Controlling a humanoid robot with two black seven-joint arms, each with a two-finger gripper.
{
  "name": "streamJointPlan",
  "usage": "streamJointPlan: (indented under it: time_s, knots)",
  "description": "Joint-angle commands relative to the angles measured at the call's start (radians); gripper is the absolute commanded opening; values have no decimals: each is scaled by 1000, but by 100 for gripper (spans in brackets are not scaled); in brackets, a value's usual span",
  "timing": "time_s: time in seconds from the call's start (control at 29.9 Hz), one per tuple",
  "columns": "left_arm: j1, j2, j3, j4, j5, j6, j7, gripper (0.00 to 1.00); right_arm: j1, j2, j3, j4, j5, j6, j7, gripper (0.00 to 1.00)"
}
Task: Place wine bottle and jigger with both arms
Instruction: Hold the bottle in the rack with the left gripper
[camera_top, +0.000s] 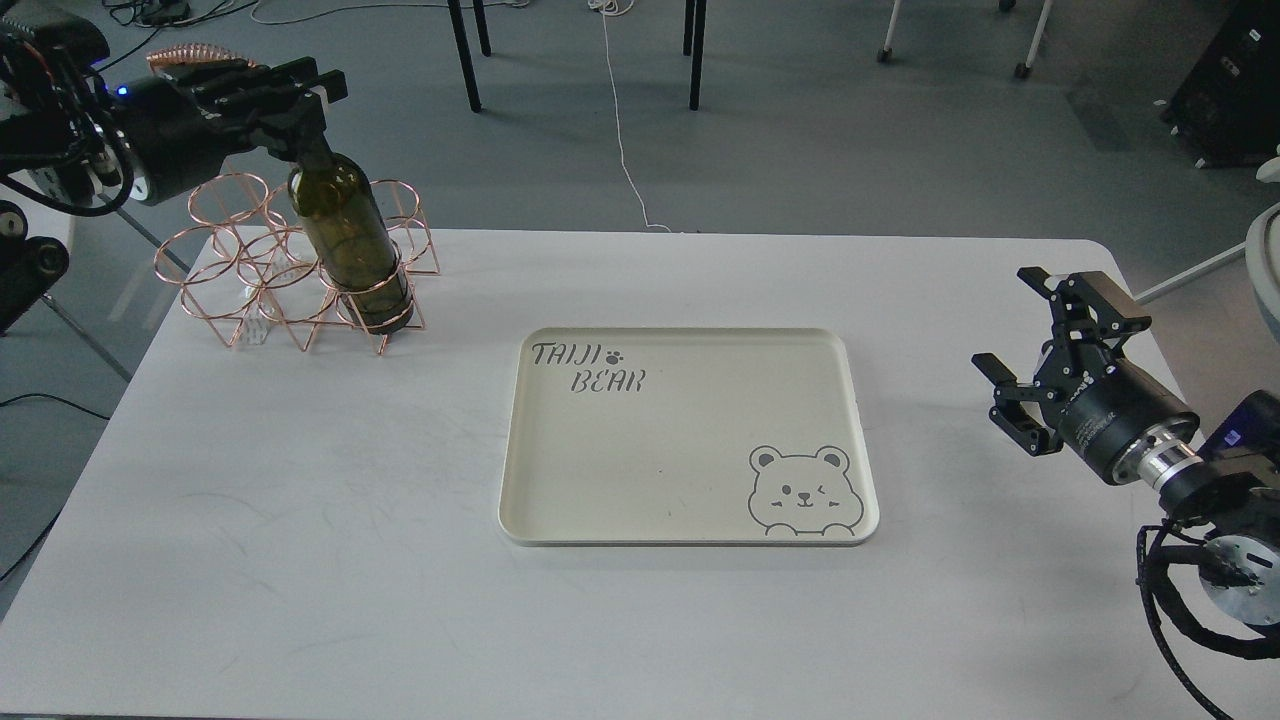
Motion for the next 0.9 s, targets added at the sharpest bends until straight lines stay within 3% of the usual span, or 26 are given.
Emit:
streamJointPlan:
  time_s: [0.0,0.13,0.2,0.3,0.4,0.53,0.77,0.84,0.87]
  knots:
    - [0,-5,2,0,-1,0,0,99,0,0,0,0,0,0,0,99]
    - [2,-8,4,0,4,1,0,97,0,0,-2,0,0,0,0,99]
    - [3,-6,5,0,10,6,0,79,0,0,-2,0,0,0,0,99]
    - [2,-5,5,0,20,24,0,70,0,0,0,0,0,0,0,99]
    - [2,-2,5,-2,27,24,0,48,0,0,-2,0,0,0,0,99]
    - [2,-6,5,-2,40,26,0,5,0,0,-2,0,0,0,0,99]
    - [2,-8,4,0,59,29,0,4,0,0,-2,0,0,0,0,99]
    - [2,-9,4,0,59,29,0,16,0,0,-2,0,0,0,0,99]
    - [2,-9,4,0,59,29,0,31,0,0,-2,0,0,0,0,99]
